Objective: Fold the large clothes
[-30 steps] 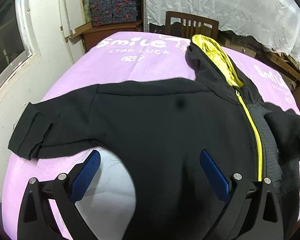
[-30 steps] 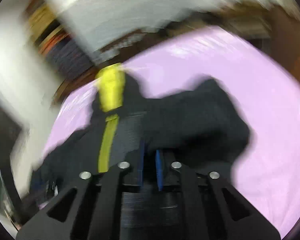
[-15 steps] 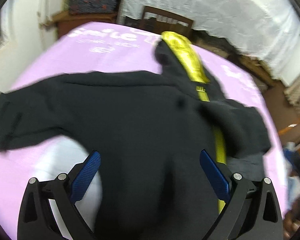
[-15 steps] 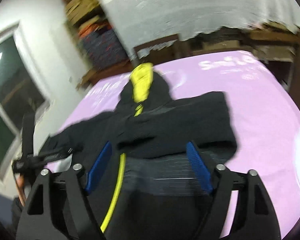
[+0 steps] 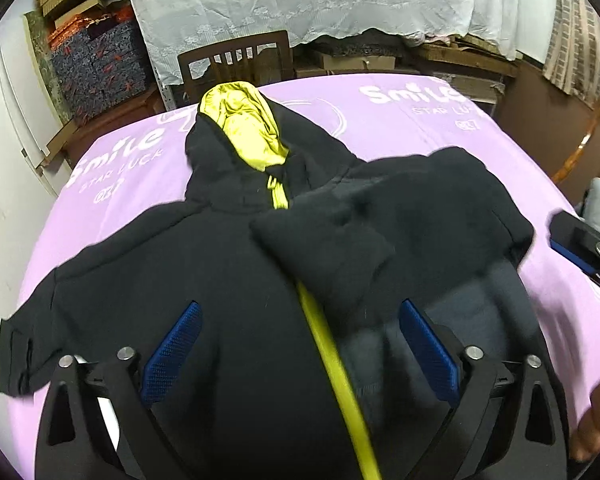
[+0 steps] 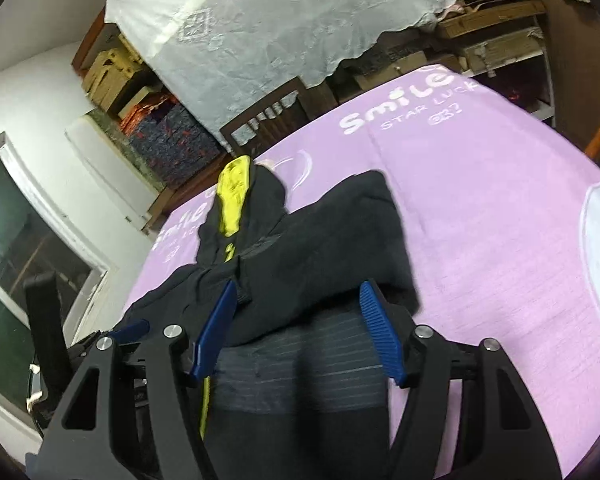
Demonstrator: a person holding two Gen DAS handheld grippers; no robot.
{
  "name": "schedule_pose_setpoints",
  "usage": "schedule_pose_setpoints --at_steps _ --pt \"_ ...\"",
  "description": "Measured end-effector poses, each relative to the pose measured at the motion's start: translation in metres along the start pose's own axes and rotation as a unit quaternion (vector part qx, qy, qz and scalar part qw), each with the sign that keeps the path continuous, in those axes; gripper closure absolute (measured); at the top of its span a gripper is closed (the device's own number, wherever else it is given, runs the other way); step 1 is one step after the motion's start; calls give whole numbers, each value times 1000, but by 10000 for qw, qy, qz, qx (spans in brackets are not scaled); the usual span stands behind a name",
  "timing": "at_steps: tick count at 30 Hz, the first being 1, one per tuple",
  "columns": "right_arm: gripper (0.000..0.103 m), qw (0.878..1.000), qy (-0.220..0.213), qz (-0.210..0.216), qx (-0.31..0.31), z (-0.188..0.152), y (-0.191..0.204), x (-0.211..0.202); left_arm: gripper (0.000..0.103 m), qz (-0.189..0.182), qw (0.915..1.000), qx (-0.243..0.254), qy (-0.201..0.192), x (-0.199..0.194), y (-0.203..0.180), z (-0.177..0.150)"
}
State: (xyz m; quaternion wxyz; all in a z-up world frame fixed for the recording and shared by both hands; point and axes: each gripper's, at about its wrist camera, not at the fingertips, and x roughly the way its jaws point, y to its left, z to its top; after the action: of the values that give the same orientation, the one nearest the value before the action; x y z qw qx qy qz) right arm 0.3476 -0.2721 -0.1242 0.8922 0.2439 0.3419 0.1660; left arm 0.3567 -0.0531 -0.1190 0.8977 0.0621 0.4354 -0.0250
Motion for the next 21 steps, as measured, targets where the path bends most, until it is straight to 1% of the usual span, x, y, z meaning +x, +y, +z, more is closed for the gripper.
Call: schedule_pose_setpoints --at_steps 1,3,4,5,6,8,11,12,14,16,18,19,21 --pt "48 10000 -58 -72 -1 2 -2 -1 22 15 10000 6 12 4 -2 3" --pt "52 9999 -96 -118 27 3 -6 -2 45 -23 10000 -33 48 11 3 9" --pt "54 9999 -87 -135 48 4 -7 -2 53 -42 9999 -93 18 11 7 11" --pt "55 9999 -64 -139 72 3 -9 -2 65 -46 9998 -179 -28 10 14 11" --pt "57 9999 -37 -132 90 2 -10 0 74 -83 9996 -279 -56 6 21 9" --pt "57 9999 61 -104 124 1 -11 4 80 -223 9982 -543 -123 -1 37 7" --pt "57 9996 232 -93 121 -3 -10 12 79 -213 9957 -867 -253 -11 63 -4" --pt "57 9993 339 -106 112 -5 -10 17 71 -236 9948 -962 -221 -10 70 -9" --pt "58 9981 580 -194 97 -10 -8 28 65 -286 9926 -1182 -68 -3 85 -19" --pt "58 9971 725 -175 139 -14 -9 34 67 -523 9884 -1420 158 7 98 -28" --pt "58 9970 750 -58 204 -16 -10 34 69 -788 9832 -1641 165 8 106 -32" --pt "58 9969 750 -9 236 -16 -10 33 69 -858 9823 -1660 143 7 106 -33" --pt "58 9966 741 89 339 -17 -13 31 55 -1085 9793 -1707 122 5 105 -29"
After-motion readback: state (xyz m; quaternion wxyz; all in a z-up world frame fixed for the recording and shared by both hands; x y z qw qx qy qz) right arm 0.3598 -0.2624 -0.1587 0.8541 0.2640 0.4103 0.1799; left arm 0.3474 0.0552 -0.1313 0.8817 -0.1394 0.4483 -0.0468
